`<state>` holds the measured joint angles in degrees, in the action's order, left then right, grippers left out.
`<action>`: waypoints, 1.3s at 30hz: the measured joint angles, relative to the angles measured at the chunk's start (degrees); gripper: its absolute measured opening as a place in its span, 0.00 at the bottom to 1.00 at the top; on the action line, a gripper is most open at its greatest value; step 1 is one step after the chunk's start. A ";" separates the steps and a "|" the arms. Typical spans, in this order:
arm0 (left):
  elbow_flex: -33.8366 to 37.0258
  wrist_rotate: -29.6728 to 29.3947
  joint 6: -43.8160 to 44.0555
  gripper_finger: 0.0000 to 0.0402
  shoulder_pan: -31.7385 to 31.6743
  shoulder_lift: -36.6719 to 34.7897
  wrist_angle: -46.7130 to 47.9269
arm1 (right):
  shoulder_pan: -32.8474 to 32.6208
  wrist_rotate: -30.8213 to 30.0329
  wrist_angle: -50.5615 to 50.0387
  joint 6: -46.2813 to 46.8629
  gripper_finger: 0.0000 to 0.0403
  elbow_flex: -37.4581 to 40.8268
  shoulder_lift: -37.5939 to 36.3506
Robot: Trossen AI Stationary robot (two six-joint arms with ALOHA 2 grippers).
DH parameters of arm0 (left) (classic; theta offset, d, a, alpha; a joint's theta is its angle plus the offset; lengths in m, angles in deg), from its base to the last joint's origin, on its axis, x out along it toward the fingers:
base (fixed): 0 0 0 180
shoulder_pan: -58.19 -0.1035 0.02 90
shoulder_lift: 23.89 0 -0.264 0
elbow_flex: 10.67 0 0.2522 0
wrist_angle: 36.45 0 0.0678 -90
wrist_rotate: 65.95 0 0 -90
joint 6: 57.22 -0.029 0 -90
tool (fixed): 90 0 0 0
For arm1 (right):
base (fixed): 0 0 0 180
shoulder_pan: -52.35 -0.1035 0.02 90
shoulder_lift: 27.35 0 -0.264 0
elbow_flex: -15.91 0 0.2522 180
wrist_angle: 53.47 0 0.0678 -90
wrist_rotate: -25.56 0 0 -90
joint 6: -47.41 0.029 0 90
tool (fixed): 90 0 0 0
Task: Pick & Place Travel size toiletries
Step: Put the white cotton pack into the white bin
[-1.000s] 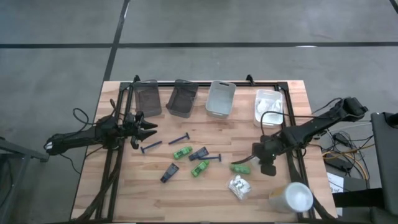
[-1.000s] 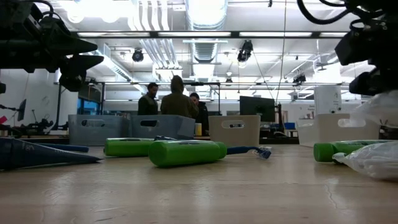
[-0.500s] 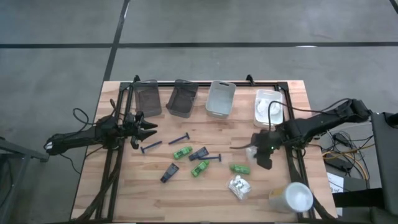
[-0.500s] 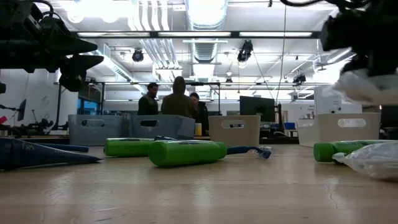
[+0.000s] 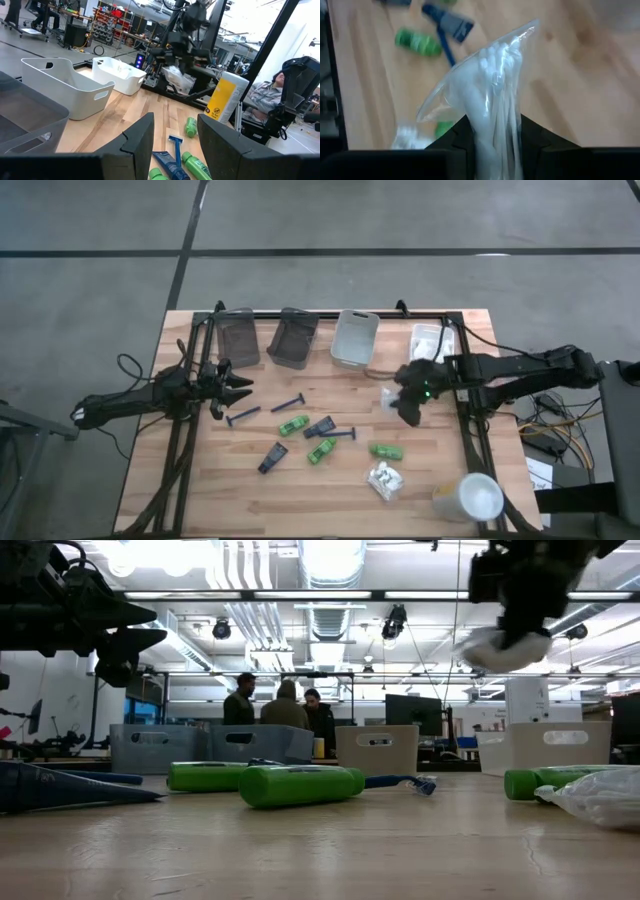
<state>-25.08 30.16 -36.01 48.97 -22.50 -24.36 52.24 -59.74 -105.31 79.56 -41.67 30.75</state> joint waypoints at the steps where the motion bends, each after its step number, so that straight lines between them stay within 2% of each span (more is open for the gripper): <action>1: 0.00 0.00 0.00 0.39 0.00 0.00 0.00 | 1.24 0.01 1.17 -0.29 0.20 -0.02 0.17; 7: 0.00 0.00 0.00 0.39 -0.04 0.00 0.00 | 7.41 0.07 7.20 -0.66 0.18 -0.04 1.31; 17: 0.00 0.00 0.00 0.39 -0.03 0.00 0.00 | 17.18 -0.01 15.67 -0.77 0.23 -0.07 2.04; 23: 0.00 0.00 0.00 0.39 -0.02 0.00 0.00 | 23.48 -0.26 17.56 -1.15 0.20 -0.07 2.04; 28: 0.00 0.00 0.00 0.39 -0.02 0.00 0.00 | 29.60 -0.87 17.40 -1.19 0.18 -0.07 2.04; 39: 0.00 0.00 0.00 0.39 -0.02 0.00 0.00 | 39.94 -9.10 9.17 4.12 0.23 -0.04 1.98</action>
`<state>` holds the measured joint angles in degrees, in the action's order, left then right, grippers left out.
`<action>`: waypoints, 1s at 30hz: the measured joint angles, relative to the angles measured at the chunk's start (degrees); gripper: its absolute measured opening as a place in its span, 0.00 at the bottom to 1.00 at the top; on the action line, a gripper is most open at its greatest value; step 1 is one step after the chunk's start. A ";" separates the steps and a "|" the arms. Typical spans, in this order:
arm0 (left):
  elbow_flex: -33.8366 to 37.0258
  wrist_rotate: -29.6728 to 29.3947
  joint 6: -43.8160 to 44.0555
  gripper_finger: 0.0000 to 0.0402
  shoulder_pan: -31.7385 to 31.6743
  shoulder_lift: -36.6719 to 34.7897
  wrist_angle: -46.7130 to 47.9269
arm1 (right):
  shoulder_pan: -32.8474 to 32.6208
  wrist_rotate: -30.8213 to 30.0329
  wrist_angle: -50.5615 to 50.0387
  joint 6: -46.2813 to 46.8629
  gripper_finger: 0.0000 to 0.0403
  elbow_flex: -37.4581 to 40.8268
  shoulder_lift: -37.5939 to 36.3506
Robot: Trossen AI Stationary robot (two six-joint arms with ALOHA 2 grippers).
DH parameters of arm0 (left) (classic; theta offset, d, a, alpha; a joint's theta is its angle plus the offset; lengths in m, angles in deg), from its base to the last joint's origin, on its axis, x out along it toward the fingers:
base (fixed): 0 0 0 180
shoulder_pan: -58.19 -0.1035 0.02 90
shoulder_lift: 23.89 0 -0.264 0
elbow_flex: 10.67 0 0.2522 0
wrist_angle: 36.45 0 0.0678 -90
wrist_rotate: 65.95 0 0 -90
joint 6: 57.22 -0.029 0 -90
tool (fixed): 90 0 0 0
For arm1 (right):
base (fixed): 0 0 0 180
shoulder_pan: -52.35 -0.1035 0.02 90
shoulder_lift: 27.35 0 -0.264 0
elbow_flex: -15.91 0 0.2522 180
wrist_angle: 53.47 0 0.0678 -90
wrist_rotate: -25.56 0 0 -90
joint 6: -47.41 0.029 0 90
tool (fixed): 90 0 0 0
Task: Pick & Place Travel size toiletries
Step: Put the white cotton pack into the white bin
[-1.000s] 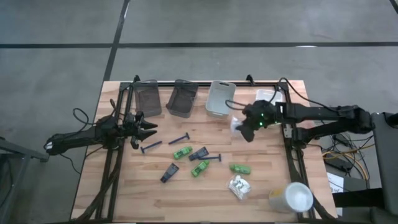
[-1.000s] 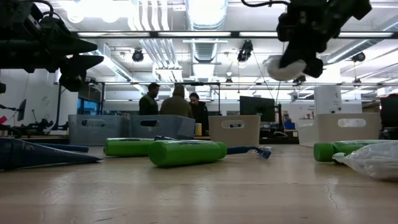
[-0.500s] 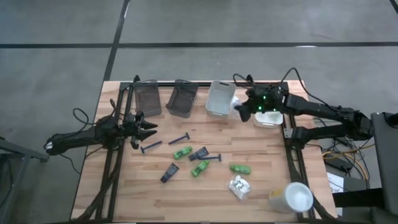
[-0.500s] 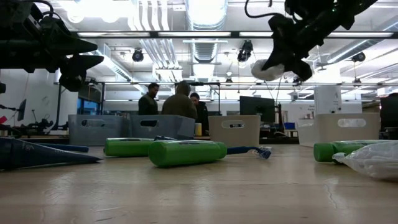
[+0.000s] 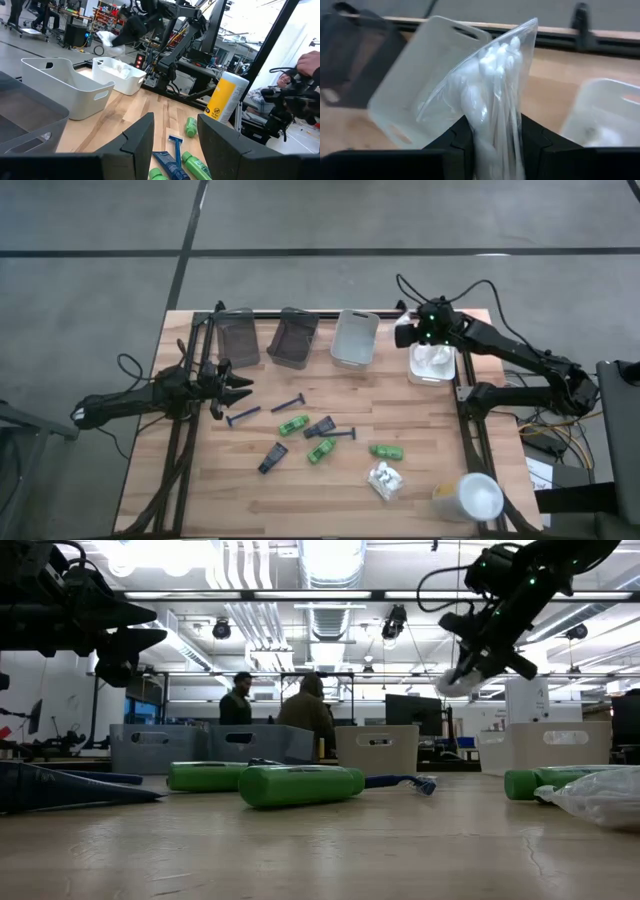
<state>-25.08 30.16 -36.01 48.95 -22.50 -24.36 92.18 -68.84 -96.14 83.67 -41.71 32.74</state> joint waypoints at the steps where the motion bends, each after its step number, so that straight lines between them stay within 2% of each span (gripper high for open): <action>1: 0.00 0.00 0.00 0.39 0.04 0.00 0.00 | 0.45 -0.22 -0.92 0.00 0.22 0.00 -0.06; 7: 0.00 0.00 0.00 0.39 0.04 0.00 0.00 | 2.22 -0.84 -7.91 -0.67 0.18 0.00 -0.72; 17: 0.00 0.00 0.00 0.39 0.04 0.00 0.00 | 6.77 -12.16 -24.89 -0.64 0.23 0.02 -3.46; 30: 0.00 0.00 0.00 0.39 -0.02 -0.02 0.00 | 10.52 -13.77 -25.11 -1.72 0.28 0.02 2.81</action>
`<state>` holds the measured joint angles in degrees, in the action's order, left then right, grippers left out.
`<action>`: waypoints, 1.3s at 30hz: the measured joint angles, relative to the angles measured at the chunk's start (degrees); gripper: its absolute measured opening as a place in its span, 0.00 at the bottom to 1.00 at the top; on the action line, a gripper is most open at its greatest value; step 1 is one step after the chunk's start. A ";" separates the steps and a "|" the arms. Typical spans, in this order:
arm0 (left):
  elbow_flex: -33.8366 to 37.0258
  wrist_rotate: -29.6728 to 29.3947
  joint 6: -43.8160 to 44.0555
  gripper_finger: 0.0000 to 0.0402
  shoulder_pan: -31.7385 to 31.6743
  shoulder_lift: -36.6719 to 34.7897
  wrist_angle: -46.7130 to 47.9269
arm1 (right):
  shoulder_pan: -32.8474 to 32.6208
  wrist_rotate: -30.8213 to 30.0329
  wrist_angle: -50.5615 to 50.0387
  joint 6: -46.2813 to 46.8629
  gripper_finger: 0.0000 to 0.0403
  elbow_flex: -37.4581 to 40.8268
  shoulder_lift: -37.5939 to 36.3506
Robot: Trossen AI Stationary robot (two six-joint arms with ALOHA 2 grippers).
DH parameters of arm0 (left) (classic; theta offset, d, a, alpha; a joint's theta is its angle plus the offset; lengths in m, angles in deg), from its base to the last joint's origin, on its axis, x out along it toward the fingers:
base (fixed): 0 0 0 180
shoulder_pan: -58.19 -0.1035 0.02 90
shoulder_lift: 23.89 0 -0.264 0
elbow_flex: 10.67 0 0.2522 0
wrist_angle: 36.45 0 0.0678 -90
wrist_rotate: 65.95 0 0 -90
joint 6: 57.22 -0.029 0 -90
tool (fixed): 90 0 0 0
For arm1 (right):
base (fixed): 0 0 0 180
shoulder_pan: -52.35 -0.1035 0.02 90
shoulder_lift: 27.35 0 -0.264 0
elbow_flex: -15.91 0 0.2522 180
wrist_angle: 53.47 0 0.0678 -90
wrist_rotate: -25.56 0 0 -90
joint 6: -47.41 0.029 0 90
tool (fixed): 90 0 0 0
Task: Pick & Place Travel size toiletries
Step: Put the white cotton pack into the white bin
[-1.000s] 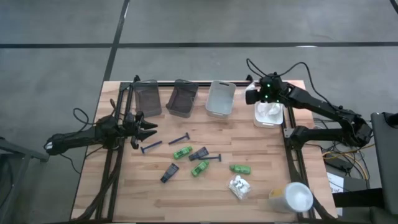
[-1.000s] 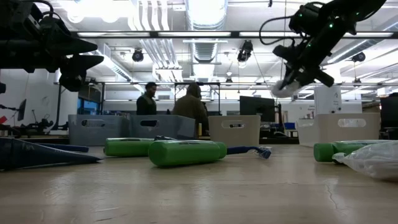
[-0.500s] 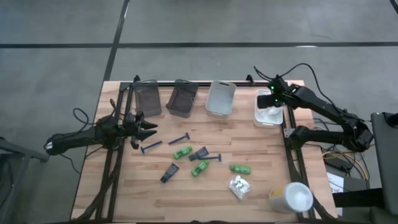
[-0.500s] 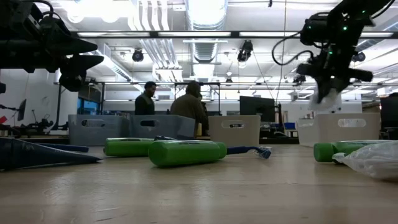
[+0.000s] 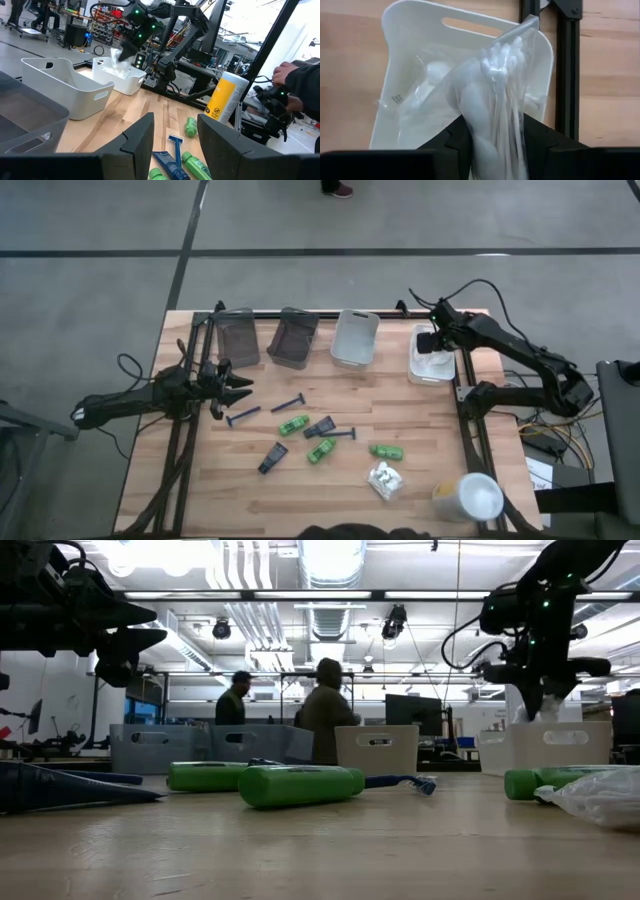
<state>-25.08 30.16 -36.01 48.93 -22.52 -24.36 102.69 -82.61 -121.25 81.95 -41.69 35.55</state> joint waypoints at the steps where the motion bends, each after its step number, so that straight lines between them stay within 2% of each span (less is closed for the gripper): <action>1: 0.00 0.00 0.00 0.39 0.00 0.02 0.00 | 0.00 0.02 0.29 -0.54 0.29 0.00 0.44; 7: 0.00 0.00 -0.01 0.39 0.00 0.01 0.00 | -0.02 0.02 0.85 -1.11 0.38 0.00 1.61; 24: 0.00 0.00 0.00 0.39 0.02 0.00 0.00 | -0.22 0.21 1.33 -4.60 0.74 -1.83 1.47; 28: 0.00 0.00 0.00 0.39 0.02 0.02 0.00 | -1.36 0.17 2.30 -9.36 0.79 -1.81 1.46; 39: 0.00 0.00 0.00 0.39 0.07 0.01 0.00 | -4.29 0.00 3.83 -11.47 0.84 -4.55 0.19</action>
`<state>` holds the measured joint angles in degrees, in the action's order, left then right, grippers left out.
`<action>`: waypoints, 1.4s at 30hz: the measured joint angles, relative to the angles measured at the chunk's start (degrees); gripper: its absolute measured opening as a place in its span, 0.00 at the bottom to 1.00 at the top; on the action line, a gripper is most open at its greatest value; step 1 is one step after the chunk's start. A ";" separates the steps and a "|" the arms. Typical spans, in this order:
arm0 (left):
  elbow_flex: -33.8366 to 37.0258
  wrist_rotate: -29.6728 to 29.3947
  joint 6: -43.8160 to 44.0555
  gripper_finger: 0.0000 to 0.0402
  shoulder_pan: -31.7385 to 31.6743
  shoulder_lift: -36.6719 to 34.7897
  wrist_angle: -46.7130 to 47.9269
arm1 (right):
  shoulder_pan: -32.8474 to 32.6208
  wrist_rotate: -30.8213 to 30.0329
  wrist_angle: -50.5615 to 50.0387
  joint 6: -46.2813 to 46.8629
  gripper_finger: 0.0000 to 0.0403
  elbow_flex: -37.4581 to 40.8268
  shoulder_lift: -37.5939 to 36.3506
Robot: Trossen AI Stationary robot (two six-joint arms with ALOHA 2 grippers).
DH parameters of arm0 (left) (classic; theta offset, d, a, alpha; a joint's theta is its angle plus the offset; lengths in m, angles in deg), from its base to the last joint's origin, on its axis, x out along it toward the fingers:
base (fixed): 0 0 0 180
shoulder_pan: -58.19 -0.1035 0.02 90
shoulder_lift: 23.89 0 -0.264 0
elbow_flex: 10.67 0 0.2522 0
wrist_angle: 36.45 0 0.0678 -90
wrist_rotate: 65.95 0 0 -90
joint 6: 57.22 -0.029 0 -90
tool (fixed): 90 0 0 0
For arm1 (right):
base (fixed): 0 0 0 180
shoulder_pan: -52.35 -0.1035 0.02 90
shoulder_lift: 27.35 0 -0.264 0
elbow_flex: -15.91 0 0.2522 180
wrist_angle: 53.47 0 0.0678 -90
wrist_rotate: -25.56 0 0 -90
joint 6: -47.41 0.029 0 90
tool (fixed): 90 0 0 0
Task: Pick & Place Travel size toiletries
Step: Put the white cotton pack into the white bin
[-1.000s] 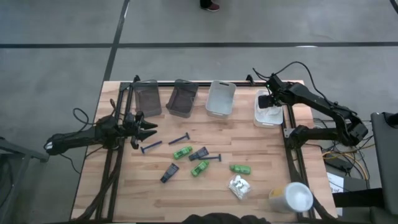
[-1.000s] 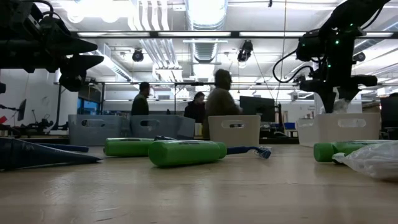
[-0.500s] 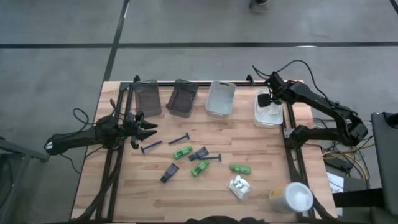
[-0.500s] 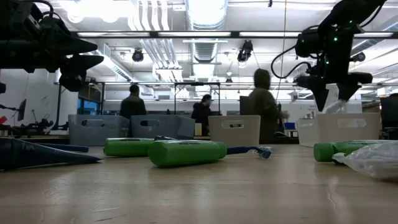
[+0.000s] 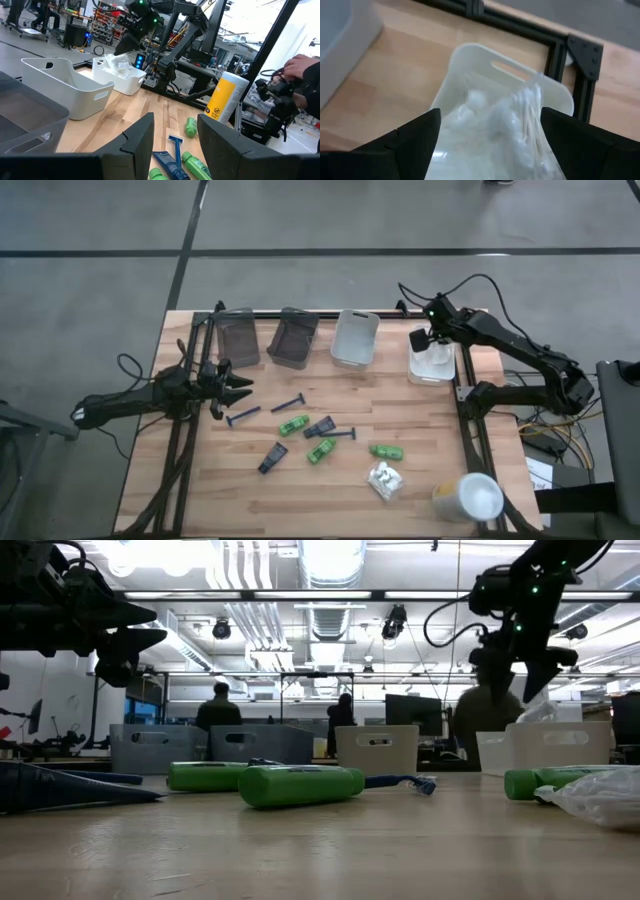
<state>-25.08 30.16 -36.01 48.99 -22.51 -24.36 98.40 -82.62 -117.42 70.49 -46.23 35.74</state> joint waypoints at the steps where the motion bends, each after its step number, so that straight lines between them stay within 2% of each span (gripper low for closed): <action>1: 0.00 -0.02 0.00 0.39 0.00 0.01 0.00 | -0.32 -0.06 0.00 -0.79 0.85 -0.44 -0.14; 11: 0.00 0.00 0.00 0.39 0.00 0.01 0.00 | -7.26 -0.04 -0.15 -5.19 0.81 -4.07 -1.46; 25: 0.00 0.00 0.00 0.39 -0.07 0.01 0.00 | -23.66 0.16 4.10 -7.65 0.87 -5.05 -1.46; 35: 0.01 0.00 0.00 0.39 -0.06 0.00 0.00 | -36.30 0.18 4.15 -4.84 0.81 -4.92 -1.12; 42: 0.00 0.00 0.00 0.39 -0.04 0.01 0.00 | -45.72 0.18 4.27 -3.41 0.83 -4.83 1.37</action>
<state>-25.08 30.16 -36.01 48.95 -22.50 -24.36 52.68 -82.44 -113.16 67.08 -51.06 37.11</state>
